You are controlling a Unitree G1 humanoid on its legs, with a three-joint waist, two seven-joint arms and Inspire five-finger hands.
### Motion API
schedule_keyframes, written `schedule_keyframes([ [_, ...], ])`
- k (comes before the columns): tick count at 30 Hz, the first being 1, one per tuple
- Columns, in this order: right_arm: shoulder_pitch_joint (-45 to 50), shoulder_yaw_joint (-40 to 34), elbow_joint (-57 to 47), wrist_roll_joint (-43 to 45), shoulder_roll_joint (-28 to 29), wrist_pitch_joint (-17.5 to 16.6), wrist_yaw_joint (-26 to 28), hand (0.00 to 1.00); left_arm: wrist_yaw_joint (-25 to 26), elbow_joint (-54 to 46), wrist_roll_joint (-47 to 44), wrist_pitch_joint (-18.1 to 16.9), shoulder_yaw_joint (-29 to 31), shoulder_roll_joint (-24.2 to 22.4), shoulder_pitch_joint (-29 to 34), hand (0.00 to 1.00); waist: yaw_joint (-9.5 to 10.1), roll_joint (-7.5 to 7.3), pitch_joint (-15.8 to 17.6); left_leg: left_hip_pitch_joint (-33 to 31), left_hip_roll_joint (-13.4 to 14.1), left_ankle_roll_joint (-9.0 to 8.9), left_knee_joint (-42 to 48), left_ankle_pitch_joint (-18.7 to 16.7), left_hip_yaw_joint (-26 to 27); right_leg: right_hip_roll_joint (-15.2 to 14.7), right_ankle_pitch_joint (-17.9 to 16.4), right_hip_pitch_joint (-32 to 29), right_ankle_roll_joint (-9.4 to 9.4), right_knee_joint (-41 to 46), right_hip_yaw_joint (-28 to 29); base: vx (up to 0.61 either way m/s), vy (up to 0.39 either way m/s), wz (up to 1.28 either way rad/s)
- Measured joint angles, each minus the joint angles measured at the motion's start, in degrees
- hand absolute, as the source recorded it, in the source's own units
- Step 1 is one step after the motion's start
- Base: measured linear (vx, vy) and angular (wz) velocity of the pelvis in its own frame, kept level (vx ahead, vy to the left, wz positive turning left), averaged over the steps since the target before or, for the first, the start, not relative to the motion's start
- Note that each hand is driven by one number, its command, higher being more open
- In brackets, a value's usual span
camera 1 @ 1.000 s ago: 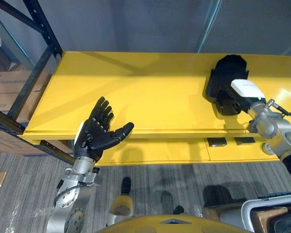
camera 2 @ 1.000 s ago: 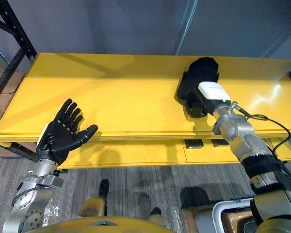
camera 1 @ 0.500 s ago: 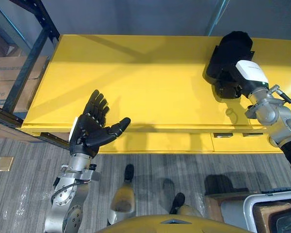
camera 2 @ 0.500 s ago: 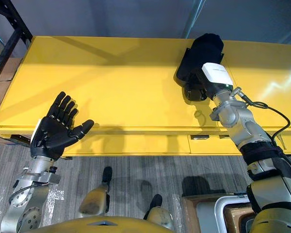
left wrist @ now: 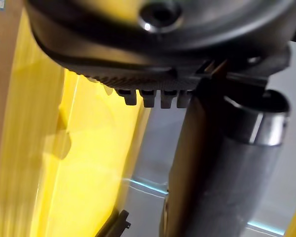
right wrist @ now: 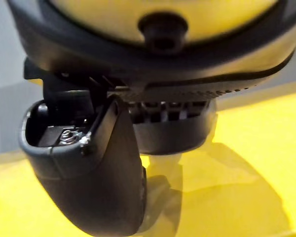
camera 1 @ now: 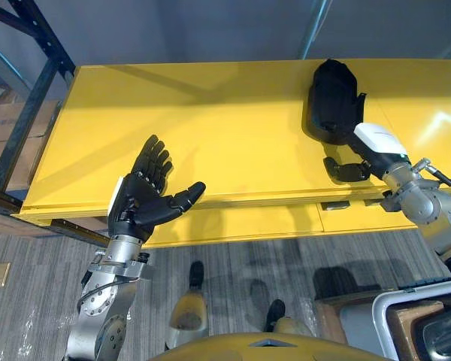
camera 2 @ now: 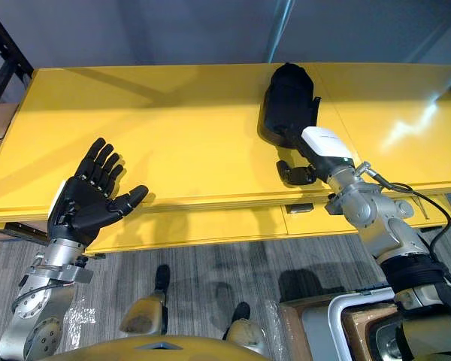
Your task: Walk over and take three plastic housings, then place them on the shelf
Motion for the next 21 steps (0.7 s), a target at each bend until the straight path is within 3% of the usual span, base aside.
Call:
schedule_keyframes([
  [6, 1.0, -1.9, -0.9, 0.0, 1.5, 0.4, -2.2, 1.0, -0.1, 0.0, 0.0, 0.0, -0.2, -0.2, 0.0, 1.0, -0.94, -0.09, -0.7, 0.8, 0.0, 0.22, 0.0, -0.1, 1.0, -0.1, 0.2, 0.3, 0.22, -0.1, 0.8, -0.01, -0.011, -0.08],
  [10, 1.9, -6.0, -2.0, -0.1, 6.7, 1.7, -7.3, 1.0, -0.3, 0.0, 0.0, 0.3, -1.0, -1.1, 0.0, 1.0, -1.14, 0.02, -2.9, 1.3, 0.0, 0.18, 0.0, -0.1, 1.7, -0.3, 0.2, 0.4, 0.31, -0.2, 1.3, 0.01, -0.02, -0.09],
  [15, 1.8, -10.9, -10.8, 0.6, 14.5, 2.6, -13.0, 1.0, -0.4, 0.0, 0.0, 2.8, -2.4, -4.5, -0.3, 1.0, -2.22, 1.09, -4.8, 1.7, 0.1, 0.16, 0.0, -0.2, 1.9, -0.2, 0.3, 0.5, 0.34, -0.3, 1.4, -0.02, -0.011, -0.01],
  [19, 1.8, -9.7, -15.3, 5.9, 20.5, 2.5, -12.4, 1.0, -0.8, 0.0, 0.1, 4.5, -3.6, -5.0, -0.4, 1.0, -2.41, 1.04, -6.1, 1.8, 0.4, -0.28, 0.0, -0.7, 2.0, 0.1, 0.2, 0.7, 0.42, -1.1, 1.4, -0.05, -0.018, -0.02],
  [21, 1.9, -8.1, -17.1, 12.5, 24.8, 2.6, -10.3, 1.0, -1.0, 0.0, 0.3, 5.1, -3.9, -5.6, -0.5, 1.0, -2.4, 1.12, -6.2, 2.3, 0.5, -0.28, 0.0, -0.8, 2.0, 0.2, 0.2, 1.1, 0.47, -1.2, 1.4, 0.0, 0.0, 0.0],
])
